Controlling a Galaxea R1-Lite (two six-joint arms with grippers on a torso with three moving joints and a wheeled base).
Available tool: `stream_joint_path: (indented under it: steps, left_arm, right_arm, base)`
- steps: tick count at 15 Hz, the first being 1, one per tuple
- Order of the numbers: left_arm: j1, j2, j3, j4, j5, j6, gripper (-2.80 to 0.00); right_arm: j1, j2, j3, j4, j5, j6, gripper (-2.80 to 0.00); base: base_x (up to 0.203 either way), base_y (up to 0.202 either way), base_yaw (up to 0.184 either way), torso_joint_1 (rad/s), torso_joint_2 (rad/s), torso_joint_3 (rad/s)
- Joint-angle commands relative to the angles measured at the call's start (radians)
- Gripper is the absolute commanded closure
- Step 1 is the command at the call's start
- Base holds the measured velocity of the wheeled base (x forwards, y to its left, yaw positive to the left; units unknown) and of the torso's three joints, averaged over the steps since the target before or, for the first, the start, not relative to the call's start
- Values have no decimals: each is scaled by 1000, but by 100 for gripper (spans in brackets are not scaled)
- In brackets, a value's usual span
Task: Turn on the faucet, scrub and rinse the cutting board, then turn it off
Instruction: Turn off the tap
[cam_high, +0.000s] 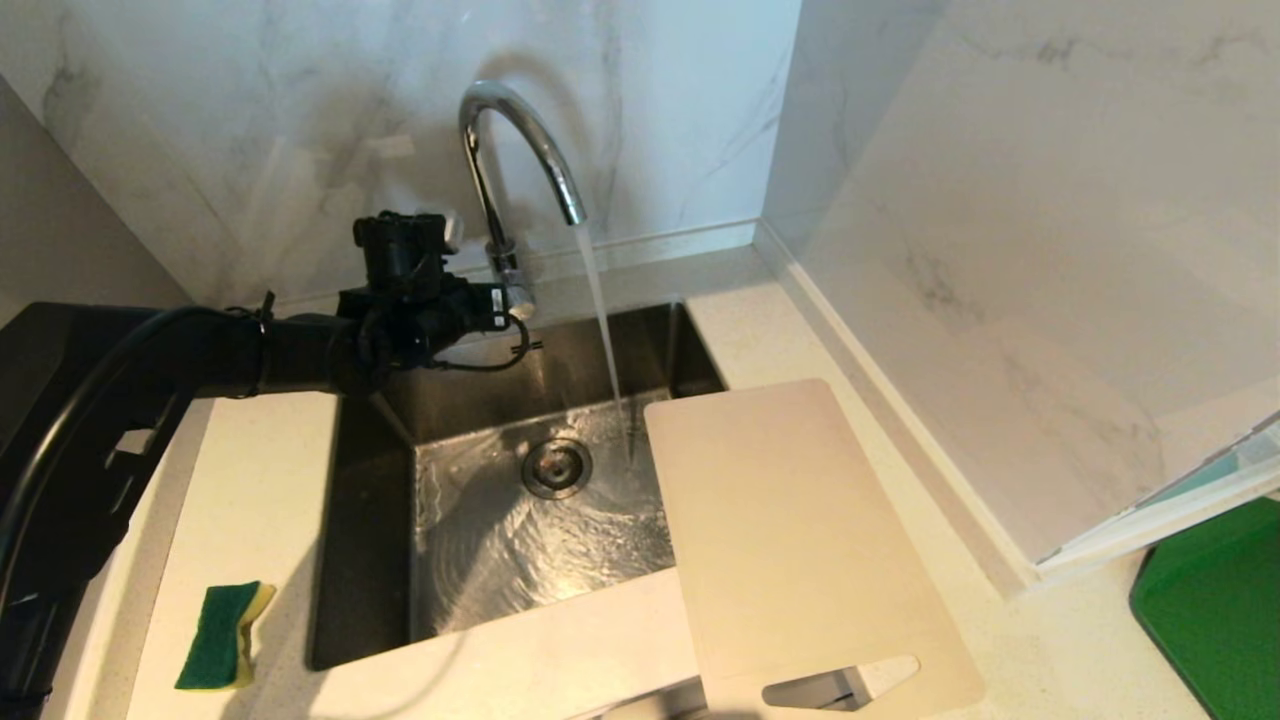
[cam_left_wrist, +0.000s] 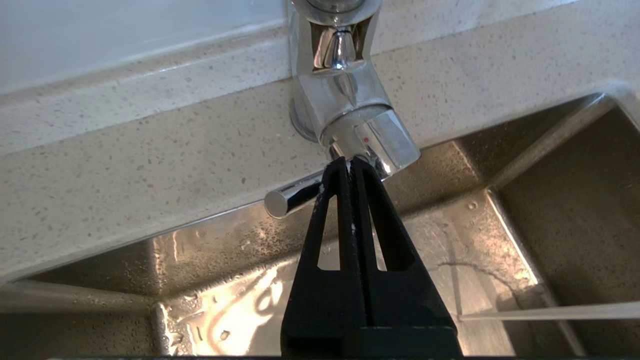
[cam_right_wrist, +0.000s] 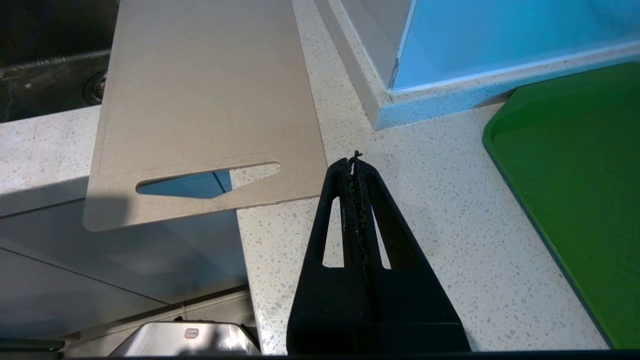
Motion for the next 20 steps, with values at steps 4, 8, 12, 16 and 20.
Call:
stream_joint_path:
  steps: [4,8,12,16,20]
  left_arm:
    - [9,15,-1,3,-1,1,0]
    - [11,12,-1,0,-1,1,0]
    - [12,15,-3,-3,-1,1,0]
    - [22,28,-9,-9,-4,4,0]
    - [37,42,-13,-29,-25,17,0]
  right_arm:
    - [0,0,0,0,0,-1,0]
    - [0,0,0,0,0,-1,0]
    - [0,0,0,0,0,-1,0]
    - [0,0,0,0,0,-1,0]
    - [0,0,0,0,0,-1,0]
  base:
    - [0,0,0,0,0,0]
    - [0,0,0,0,0,0]
    - [0,0,0,0,0,0]
    - [0,0,0,0,0,0]
    - [0,0,0,0,0,0]
